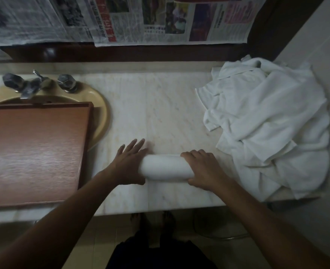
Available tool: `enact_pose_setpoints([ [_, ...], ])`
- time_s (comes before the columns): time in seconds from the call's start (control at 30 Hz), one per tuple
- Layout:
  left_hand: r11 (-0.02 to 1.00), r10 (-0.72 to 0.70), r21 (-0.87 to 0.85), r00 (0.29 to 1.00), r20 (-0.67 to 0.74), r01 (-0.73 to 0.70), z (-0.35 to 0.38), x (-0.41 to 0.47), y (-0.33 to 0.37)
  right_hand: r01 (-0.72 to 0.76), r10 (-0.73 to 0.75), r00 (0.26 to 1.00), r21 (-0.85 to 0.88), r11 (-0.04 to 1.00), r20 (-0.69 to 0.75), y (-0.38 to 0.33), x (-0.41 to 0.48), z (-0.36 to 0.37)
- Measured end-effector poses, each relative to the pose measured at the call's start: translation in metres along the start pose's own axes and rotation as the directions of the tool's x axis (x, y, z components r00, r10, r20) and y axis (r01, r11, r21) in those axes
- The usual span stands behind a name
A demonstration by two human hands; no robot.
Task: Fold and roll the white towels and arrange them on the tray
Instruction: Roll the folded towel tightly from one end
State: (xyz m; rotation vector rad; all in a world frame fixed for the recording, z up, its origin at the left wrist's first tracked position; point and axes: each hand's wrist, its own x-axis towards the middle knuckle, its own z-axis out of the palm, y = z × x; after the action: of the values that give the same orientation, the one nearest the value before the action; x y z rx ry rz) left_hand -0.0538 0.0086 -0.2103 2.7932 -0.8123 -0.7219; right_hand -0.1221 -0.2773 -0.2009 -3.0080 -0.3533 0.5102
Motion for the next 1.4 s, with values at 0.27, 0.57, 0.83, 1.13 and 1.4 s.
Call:
enact_pose_setpoints([
  [0.27, 0.977, 0.106, 0.196, 0.991, -0.085, -0.087, -0.003, -0.006, 0.029, 0.015, -0.015, 0.99, 0.001, 1.0, 0.142, 0.004, 0.019, -0.01],
  [0.57, 0.994, 0.045, 0.106, 0.996, -0.076, -0.037, -0.001, 0.006, 0.02, 0.057, -0.067, 0.968, 0.047, 0.997, 0.242, 0.014, 0.027, -0.021],
  [0.83, 0.991, -0.119, -0.045, 0.986, 0.116, 0.125, -0.008, 0.006, 0.018, 0.094, -0.102, 0.973, 0.052, 0.994, 0.208, 0.014, 0.027, -0.025],
  [1.13, 0.97, -0.189, -0.143, 0.98, 0.06, 0.196, 0.013, -0.034, 0.033, 0.22, -0.217, 0.957, 0.005, 0.975, 0.19, 0.009, 0.028, -0.026],
  [1.4, 0.881, -0.413, -0.333, 0.888, -0.2, 0.335, -0.009, -0.088, 0.008, 0.112, -0.072, 0.973, 0.175, 0.978, -0.218, -0.021, 0.057, -0.056],
])
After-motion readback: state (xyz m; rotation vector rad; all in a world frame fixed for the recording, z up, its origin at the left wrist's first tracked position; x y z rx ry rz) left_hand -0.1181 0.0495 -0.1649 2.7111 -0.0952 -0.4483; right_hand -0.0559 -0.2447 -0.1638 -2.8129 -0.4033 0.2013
